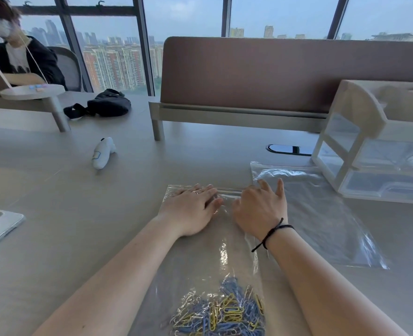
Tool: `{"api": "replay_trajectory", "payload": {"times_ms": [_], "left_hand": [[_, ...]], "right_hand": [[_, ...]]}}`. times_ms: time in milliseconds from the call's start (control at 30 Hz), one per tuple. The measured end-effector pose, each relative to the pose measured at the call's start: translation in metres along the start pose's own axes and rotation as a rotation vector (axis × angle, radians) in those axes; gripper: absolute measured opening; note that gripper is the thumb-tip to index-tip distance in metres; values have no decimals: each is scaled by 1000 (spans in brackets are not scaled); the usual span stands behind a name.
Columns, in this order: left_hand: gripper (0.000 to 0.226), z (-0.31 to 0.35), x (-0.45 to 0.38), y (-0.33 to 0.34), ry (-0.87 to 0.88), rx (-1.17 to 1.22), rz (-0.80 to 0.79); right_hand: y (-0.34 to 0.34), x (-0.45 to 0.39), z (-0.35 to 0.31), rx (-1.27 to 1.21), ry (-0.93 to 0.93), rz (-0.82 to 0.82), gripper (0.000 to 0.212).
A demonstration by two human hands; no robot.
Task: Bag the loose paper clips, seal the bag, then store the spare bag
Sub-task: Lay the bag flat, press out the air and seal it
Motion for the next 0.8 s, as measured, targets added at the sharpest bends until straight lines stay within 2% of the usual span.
{"api": "replay_trajectory", "payload": {"times_ms": [433,633,800], "left_hand": [[46,-32,15,-11,-202,31,62],[26,-49,31,-24,-323,54,273],[22,-57,28,-21,-257,93,347]], "right_hand": [[4,-1,5,1,10,27,44],[8,-3,9,-29,-36,66,41],[15,-9,13,-127,-110,76,39]]}}
Point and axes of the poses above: each hand's wrist, its own x-axis away from the middle knuckle, its own y-axis out of the palm, z = x × y, the point moved 3 cm from there along -x, towards the middle knuckle, and after that the axes turned 7 degrees about -z, right-handed, at the moved point
